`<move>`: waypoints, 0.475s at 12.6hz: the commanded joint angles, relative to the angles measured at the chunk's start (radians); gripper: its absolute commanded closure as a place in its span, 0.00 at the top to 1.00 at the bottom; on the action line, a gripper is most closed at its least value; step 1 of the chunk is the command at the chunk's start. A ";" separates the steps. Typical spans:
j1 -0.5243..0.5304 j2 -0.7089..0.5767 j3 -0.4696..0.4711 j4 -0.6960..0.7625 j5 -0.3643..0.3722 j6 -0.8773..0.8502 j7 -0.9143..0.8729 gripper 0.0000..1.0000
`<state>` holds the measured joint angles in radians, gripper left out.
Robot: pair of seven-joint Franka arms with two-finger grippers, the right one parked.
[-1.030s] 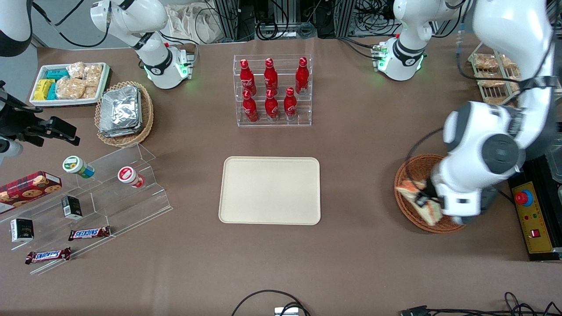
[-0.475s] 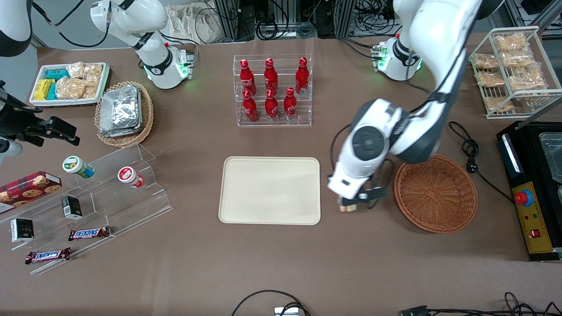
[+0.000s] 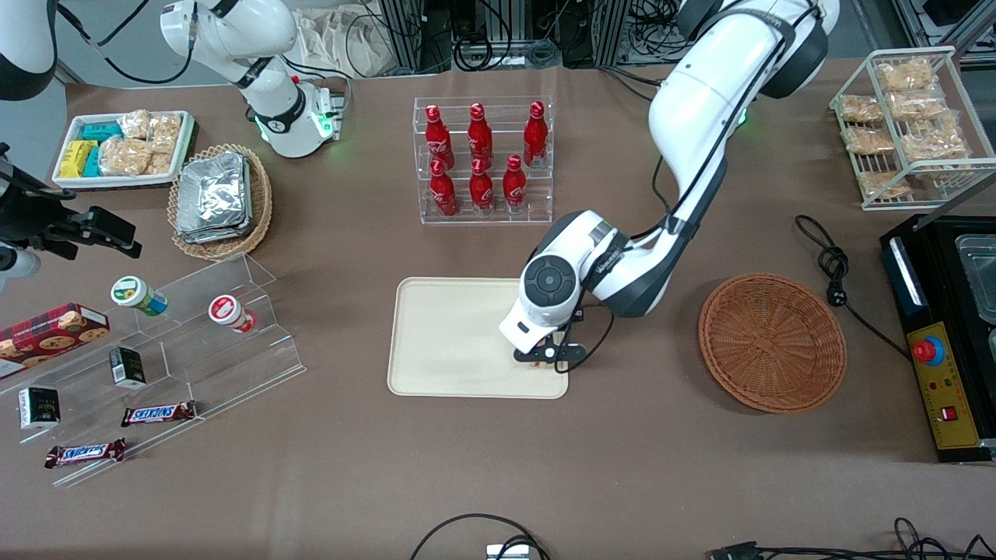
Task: Place sandwich from basket to tray
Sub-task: 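Carry the held sandwich over the cream tray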
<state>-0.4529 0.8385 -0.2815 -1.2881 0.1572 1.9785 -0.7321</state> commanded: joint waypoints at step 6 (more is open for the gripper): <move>-0.012 0.010 0.013 0.052 0.015 0.003 -0.015 1.00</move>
<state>-0.4554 0.8593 -0.2784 -1.2617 0.1572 2.0063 -0.7318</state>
